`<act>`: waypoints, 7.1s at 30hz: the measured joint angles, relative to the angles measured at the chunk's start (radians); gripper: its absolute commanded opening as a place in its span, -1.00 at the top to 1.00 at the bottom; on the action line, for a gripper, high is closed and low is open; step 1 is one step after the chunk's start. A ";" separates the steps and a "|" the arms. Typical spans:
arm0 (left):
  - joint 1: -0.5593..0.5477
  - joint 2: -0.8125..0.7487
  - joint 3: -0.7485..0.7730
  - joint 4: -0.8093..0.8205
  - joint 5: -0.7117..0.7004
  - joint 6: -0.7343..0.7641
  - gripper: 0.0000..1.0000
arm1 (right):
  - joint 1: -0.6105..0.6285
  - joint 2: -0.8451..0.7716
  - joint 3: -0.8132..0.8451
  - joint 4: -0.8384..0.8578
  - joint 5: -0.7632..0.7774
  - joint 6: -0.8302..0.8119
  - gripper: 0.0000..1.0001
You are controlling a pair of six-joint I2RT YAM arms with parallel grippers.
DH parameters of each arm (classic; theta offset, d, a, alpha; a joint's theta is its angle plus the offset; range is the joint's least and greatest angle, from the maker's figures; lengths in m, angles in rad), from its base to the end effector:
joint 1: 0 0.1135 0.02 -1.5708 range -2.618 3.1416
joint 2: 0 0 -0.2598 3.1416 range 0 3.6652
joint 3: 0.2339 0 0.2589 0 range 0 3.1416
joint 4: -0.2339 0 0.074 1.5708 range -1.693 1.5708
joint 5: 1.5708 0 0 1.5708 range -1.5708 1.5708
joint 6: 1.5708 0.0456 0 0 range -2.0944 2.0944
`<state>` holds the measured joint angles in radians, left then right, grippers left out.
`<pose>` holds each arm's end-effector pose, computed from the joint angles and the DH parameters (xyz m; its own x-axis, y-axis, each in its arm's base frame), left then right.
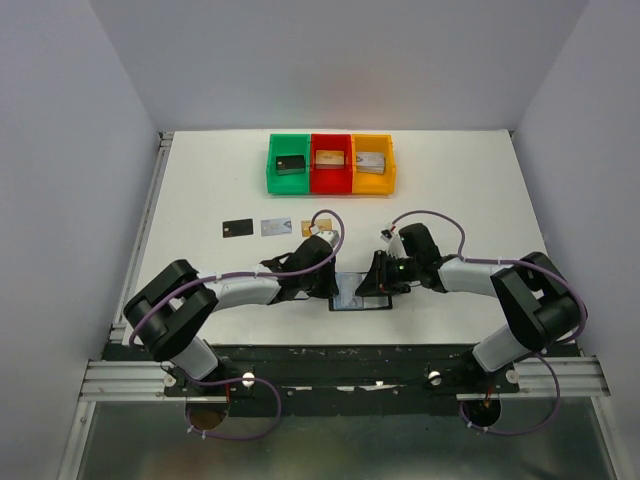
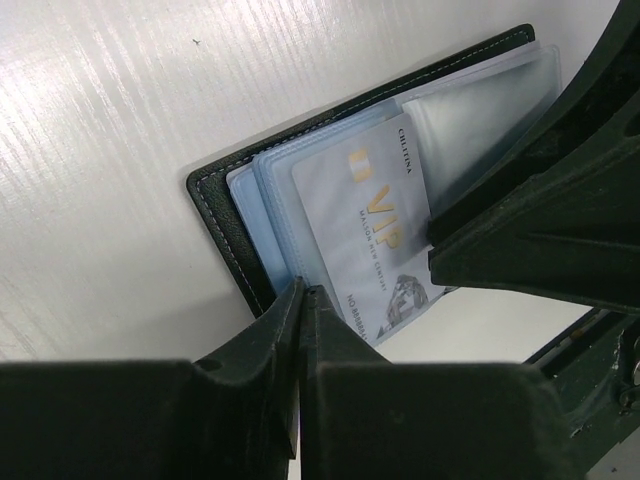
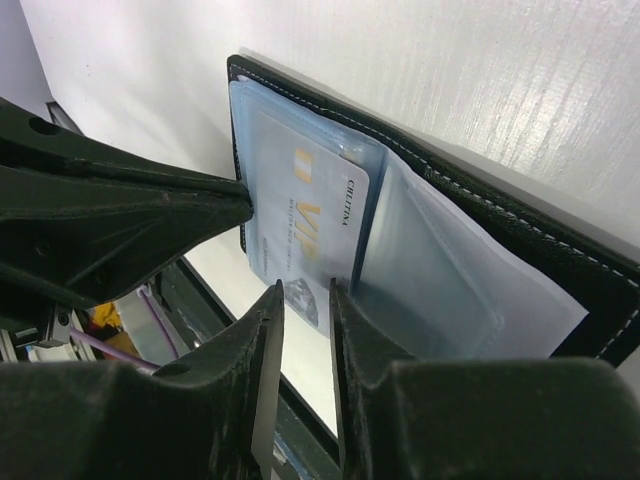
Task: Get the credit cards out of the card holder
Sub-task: Remove the credit card from the card holder, then place the credit card at the center of the board.
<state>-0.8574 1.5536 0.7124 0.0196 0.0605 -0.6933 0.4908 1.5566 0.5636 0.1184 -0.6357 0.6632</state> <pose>0.2005 -0.2359 0.1380 -0.8681 0.0283 -0.4955 0.2950 0.8323 -0.4693 0.2299 0.1535 0.1101 -0.9735 0.0414 -0.2249 -0.1469 0.6405 0.7538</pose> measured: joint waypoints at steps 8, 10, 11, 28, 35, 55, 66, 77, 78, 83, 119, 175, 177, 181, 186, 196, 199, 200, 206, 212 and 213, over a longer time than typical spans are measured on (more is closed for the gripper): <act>0.000 0.007 0.000 0.013 -0.001 -0.011 0.92 | 0.000 -0.016 0.000 -0.012 0.024 -0.010 0.25; 0.000 0.009 0.000 0.016 -0.001 -0.012 0.97 | 0.000 -0.018 0.000 -0.018 0.029 -0.011 0.25; 0.000 0.010 0.000 0.018 -0.001 -0.013 0.98 | 0.000 -0.019 0.000 -0.019 0.033 -0.013 0.24; 0.000 0.017 -0.007 0.046 -0.003 -0.023 1.00 | 0.000 -0.024 0.000 -0.034 0.049 -0.027 0.18; 0.000 0.017 -0.008 0.049 -0.004 -0.026 1.00 | 0.000 -0.024 0.000 -0.042 0.060 -0.036 0.13; 0.000 0.018 -0.008 0.050 -0.004 -0.026 1.00 | 0.000 -0.036 -0.075 0.098 0.026 0.019 0.25; 0.000 0.019 -0.018 0.069 -0.003 -0.027 1.00 | 0.000 -0.036 -0.107 0.211 -0.019 0.079 0.27; 0.005 0.021 -0.032 0.105 0.006 -0.034 1.00 | 0.000 -0.002 -0.107 0.256 -0.055 0.096 0.23; 0.005 0.022 -0.034 0.112 0.008 -0.034 1.00 | 0.000 0.003 -0.107 0.257 -0.059 0.097 0.23; 0.005 0.028 -0.038 0.133 0.013 -0.037 1.00 | 0.000 0.018 -0.106 0.261 -0.069 0.099 0.22; 0.013 0.029 -0.075 0.207 0.019 -0.083 1.00 | 0.000 -0.103 -0.095 0.140 -0.052 0.056 0.36; 0.014 -0.014 -0.113 0.182 0.011 -0.093 1.00 | -0.002 -0.318 0.026 -0.383 0.126 -0.113 0.99; 0.014 -0.016 -0.112 0.176 0.010 -0.092 1.00 | -0.002 -0.340 0.043 -0.420 0.141 -0.123 0.99; 0.014 -0.026 -0.103 0.144 0.006 -0.085 1.00 | -0.002 -0.387 0.075 -0.482 0.166 -0.146 0.99; 0.014 -0.100 -0.082 0.028 -0.008 -0.069 0.45 | -0.002 -0.473 0.116 -0.545 0.169 -0.193 0.99; 0.166 -0.559 0.090 -0.103 0.108 0.046 -0.65 | 0.100 -0.492 0.370 -0.744 -0.035 -0.411 0.99; 0.218 -0.665 0.089 -0.089 0.260 0.105 -0.64 | 0.185 -0.463 0.458 -0.838 -0.094 -0.488 0.99; 0.225 -0.691 0.087 -0.084 0.324 0.122 -0.63 | 0.218 -0.449 0.487 -0.873 -0.109 -0.512 0.99; 0.230 -0.774 0.026 0.012 0.681 0.143 -0.46 | 0.355 -0.364 0.619 -1.031 -0.156 -0.624 0.99; 0.230 -0.764 -0.022 0.063 0.877 0.114 -0.38 | 0.388 -0.332 0.665 -1.092 -0.166 -0.657 0.99; 0.227 -0.765 -0.031 0.070 0.896 0.109 -0.36 | 0.390 -0.328 0.675 -1.097 -0.166 -0.658 0.99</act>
<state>-0.6308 0.7883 0.6811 0.0898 0.9565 -0.5842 0.8806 1.2282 1.2385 -0.9787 -0.8021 0.0055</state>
